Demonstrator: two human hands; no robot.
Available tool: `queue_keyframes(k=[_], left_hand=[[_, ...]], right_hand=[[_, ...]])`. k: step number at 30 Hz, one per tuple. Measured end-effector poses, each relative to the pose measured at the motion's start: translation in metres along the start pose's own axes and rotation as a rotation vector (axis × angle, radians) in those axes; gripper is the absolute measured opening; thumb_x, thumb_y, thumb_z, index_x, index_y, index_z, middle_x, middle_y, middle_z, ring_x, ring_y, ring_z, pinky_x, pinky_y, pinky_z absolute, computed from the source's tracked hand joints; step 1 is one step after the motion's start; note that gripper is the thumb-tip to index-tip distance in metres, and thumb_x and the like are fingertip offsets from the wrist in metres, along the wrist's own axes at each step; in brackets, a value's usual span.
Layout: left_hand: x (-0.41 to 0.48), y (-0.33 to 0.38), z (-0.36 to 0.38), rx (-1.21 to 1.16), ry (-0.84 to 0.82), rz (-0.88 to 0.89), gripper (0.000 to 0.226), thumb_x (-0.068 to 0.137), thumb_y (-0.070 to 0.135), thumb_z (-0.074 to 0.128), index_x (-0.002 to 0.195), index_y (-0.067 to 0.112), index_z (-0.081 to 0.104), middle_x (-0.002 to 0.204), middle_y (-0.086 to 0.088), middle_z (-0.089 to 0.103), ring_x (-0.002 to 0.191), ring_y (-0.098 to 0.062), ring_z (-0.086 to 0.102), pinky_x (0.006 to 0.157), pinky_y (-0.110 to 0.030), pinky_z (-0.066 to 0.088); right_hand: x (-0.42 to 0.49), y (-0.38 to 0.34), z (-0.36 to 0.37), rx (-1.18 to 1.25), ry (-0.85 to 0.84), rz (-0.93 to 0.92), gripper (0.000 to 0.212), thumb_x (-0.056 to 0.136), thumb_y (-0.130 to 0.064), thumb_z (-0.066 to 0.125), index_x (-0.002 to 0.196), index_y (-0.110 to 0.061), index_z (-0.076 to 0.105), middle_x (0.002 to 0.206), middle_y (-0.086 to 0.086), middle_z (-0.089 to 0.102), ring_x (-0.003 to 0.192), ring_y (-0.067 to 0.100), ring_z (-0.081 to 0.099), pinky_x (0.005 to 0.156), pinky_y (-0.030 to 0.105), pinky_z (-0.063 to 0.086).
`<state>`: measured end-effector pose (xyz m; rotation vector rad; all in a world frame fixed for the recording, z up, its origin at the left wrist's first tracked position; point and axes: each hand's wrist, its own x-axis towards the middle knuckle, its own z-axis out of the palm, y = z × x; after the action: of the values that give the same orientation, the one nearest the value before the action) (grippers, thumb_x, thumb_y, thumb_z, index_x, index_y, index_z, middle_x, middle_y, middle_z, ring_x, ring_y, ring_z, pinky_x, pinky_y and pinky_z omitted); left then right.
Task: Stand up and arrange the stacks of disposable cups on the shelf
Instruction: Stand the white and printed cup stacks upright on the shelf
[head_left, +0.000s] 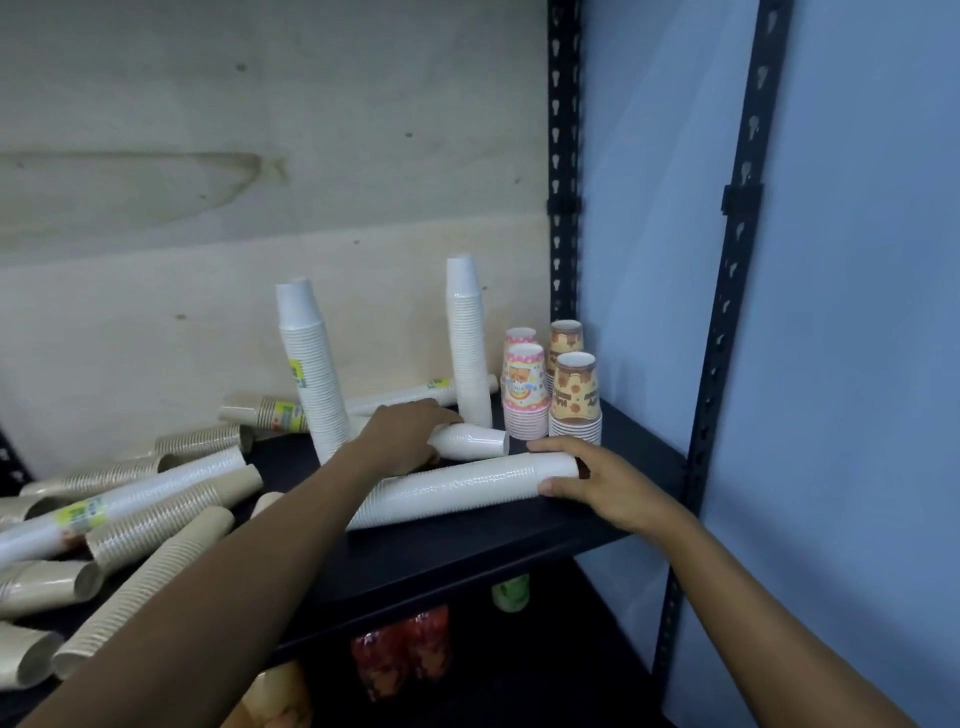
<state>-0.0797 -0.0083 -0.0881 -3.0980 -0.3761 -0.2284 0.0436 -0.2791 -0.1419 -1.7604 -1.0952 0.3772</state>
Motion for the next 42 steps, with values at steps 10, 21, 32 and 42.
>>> queue_keyframes(k=[10,21,32,42], left_hand=[[0.001,0.001,-0.038,-0.492,0.411,-0.043,0.061,0.080,0.033,0.076,0.137,0.042,0.058,0.122,0.010,0.067,0.109,-0.014,0.063,0.095,-0.038,0.051],[0.013,0.020,-0.057,-1.186,0.573,-0.199,0.066,0.073,0.042,0.089,0.134,0.037,0.064,0.121,0.011,0.070,0.117,-0.012,0.066,0.095,-0.049,0.059],[0.030,0.037,-0.035,-1.221,0.528,-0.238,0.064,0.074,0.033,0.091,0.134,0.034,0.065,0.118,0.011,0.071,0.114,-0.009,0.066,0.095,-0.048,0.059],[0.024,0.041,-0.028,-1.154,0.540,-0.232,0.067,0.078,0.040,0.087,0.139,0.034,0.059,0.118,0.006,0.070,0.109,-0.007,0.066,0.094,-0.044,0.059]], right_hand=[[0.014,-0.096,-0.031,0.658,0.289,-0.098,0.047,0.090,-0.005,0.073,0.132,-0.019,0.056,0.132,-0.005,0.061,0.109,0.027,0.071,0.088,0.055,0.060],[0.058,-0.142,-0.062,0.213,0.454,-0.176,0.053,0.092,-0.021,0.074,0.140,-0.028,0.054,0.137,-0.011,0.059,0.110,0.013,0.067,0.082,0.040,0.063],[0.075,-0.121,-0.053,0.007,0.491,-0.135,0.057,0.093,-0.028,0.072,0.146,-0.027,0.050,0.140,-0.007,0.059,0.111,0.012,0.065,0.097,0.048,0.057],[0.074,-0.111,-0.046,-0.094,0.507,-0.139,0.058,0.094,-0.040,0.069,0.146,-0.024,0.049,0.134,-0.005,0.064,0.108,0.009,0.063,0.091,0.027,0.049]])
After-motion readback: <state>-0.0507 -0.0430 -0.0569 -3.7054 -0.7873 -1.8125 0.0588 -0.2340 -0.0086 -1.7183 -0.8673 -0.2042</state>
